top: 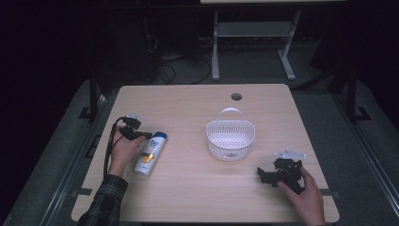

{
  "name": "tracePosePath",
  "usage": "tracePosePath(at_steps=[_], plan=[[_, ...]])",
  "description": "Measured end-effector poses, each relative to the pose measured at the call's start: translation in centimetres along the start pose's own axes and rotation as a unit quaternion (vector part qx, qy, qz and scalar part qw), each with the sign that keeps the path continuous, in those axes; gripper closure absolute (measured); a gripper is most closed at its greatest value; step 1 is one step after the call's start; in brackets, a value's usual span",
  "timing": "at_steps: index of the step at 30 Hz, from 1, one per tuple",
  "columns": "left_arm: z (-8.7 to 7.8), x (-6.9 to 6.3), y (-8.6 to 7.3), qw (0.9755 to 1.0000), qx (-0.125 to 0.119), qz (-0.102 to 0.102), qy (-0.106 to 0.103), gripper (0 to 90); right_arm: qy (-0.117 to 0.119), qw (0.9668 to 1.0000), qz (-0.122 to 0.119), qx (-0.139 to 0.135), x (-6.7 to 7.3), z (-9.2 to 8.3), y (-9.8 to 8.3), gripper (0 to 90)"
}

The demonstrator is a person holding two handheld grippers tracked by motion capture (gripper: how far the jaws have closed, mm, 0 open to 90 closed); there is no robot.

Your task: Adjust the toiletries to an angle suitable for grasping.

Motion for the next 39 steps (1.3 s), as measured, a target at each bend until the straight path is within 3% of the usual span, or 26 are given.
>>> tracePosePath(at_steps=[19, 28, 36, 39], plan=[[1.1, -4.3, 0.4, 0.9983, 0.010, 0.037, -0.043, 90.0, 0.001, 1.0000, -0.001, 0.000, 0.0, 0.0, 0.0, 0.0], [0.0, -3.3, 0.3, 0.9990, 0.008, 0.034, -0.028, 83.7, 0.002, 1.0000, -0.001, 0.000, 0.1, 0.0, 0.0, 0.0], [-2.1, -2.1, -0.3, 0.9993, -0.007, 0.030, -0.020, 59.6, 0.002, 1.0000, -0.001, 0.000, 0.1, 0.0, 0.0, 0.0], [-3.0, -1.9, -0.5, 0.9993, -0.007, 0.025, -0.026, 54.7, 0.002, 1.0000, -0.001, 0.001, 0.1, 0.0, 0.0, 0.0]])
Point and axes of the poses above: each handheld gripper's, and its own axes: z roughly forward along the jaws, y roughly out of its top, x roughly to its left, the point moved 10 cm from there along z, roughly forward along the jaws, and after that the axes turned 1 degree about -z, right-handed, at the moved point
